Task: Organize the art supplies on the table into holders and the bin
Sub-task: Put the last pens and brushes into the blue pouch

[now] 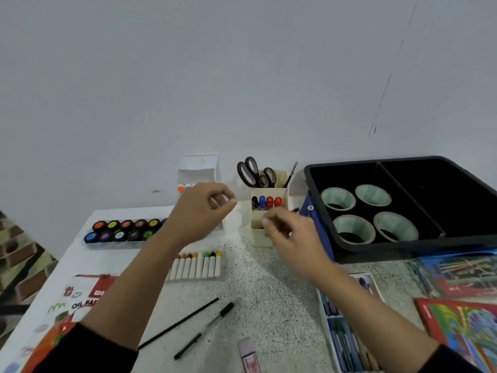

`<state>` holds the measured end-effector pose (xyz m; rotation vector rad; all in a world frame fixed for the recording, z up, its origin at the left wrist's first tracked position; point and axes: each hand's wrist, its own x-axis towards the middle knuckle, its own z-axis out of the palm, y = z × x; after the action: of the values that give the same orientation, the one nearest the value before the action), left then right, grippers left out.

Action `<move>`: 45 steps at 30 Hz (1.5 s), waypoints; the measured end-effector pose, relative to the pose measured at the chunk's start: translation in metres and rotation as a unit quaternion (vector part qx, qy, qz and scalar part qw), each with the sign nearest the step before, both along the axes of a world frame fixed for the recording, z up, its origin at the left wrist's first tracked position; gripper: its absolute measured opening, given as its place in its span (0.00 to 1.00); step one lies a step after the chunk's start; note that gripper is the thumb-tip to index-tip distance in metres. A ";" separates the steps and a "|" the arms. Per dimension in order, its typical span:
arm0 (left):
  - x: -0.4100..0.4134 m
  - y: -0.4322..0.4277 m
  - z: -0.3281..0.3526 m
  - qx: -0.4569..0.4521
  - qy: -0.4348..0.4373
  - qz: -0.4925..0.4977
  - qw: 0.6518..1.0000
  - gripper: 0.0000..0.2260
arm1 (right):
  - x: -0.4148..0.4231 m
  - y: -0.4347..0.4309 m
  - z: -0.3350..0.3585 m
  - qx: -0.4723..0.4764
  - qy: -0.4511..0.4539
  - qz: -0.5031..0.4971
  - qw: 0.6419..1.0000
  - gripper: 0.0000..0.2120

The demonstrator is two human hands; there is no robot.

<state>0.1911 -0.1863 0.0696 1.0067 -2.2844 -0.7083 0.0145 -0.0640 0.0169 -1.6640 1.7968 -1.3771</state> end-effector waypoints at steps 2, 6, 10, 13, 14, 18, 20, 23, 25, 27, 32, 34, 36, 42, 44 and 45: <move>0.032 0.009 -0.018 0.012 -0.015 0.007 1.000 0.02 | 0.025 0.003 -0.013 0.053 0.079 0.084 0.992 0.06; 0.087 0.015 -0.071 0.022 -0.058 0.022 0.998 0.02 | 0.067 -0.002 -0.049 0.104 0.187 0.206 0.955 0.08; 0.122 0.006 -0.114 -0.004 -0.102 0.040 0.994 0.09 | 0.099 -0.013 -0.079 0.098 0.248 0.250 0.931 0.09; 0.131 0.001 -0.124 0.008 -0.155 0.037 0.987 0.17 | 0.117 -0.022 -0.089 0.077 0.306 0.262 0.912 0.07; 0.131 0.000 -0.126 0.009 -0.178 0.037 0.983 0.17 | 0.121 -0.025 -0.090 0.075 0.322 0.261 0.907 0.07; 0.129 -0.002 -0.128 0.000 -0.224 0.032 0.974 0.14 | 0.125 -0.028 -0.085 0.099 0.377 0.248 0.887 0.05; 0.128 -0.004 -0.128 0.005 -0.229 0.031 0.973 0.15 | 0.117 -0.024 -0.079 0.118 0.377 0.236 0.888 0.05; 0.124 -0.009 -0.121 0.019 -0.207 0.015 0.978 0.15 | 0.089 -0.015 -0.063 0.180 0.317 0.206 0.908 0.05; 0.116 -0.011 -0.110 0.045 -0.154 -0.003 0.987 0.14 | 0.063 -0.009 -0.052 0.223 0.275 0.175 0.919 0.05; 0.103 -0.014 -0.097 0.088 -0.109 -0.011 0.990 0.12 | 0.036 -0.002 -0.042 0.232 0.220 0.136 0.938 0.05; 0.061 -0.017 -0.070 0.100 -0.033 -0.035 0.994 0.09 | -0.014 0.015 -0.010 0.128 0.128 0.045 0.982 0.10; 0.039 -0.012 -0.066 0.077 -0.036 -0.060 0.995 0.07 | -0.027 0.012 0.003 0.098 0.086 0.014 0.991 0.12; 0.020 -0.007 -0.068 0.047 -0.051 -0.081 0.994 0.06 | -0.037 0.002 0.016 0.069 0.021 -0.022 0.997 0.11; -0.018 -0.005 -0.093 -0.036 -0.100 -0.098 0.989 0.10 | -0.053 -0.049 0.043 -0.008 -0.102 -0.081 0.991 0.09; -0.025 -0.005 -0.100 -0.056 -0.103 -0.097 0.988 0.09 | -0.057 -0.066 0.042 -0.026 -0.065 -0.116 0.991 0.09; -0.028 -0.005 -0.101 -0.065 -0.096 -0.094 0.989 0.08 | -0.060 -0.074 0.040 -0.037 -0.042 -0.130 0.990 0.08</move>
<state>0.1626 -0.1912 -0.0317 0.8369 -2.5832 -0.5469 -0.0452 -0.1377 0.0574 -1.4204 1.9894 -1.6152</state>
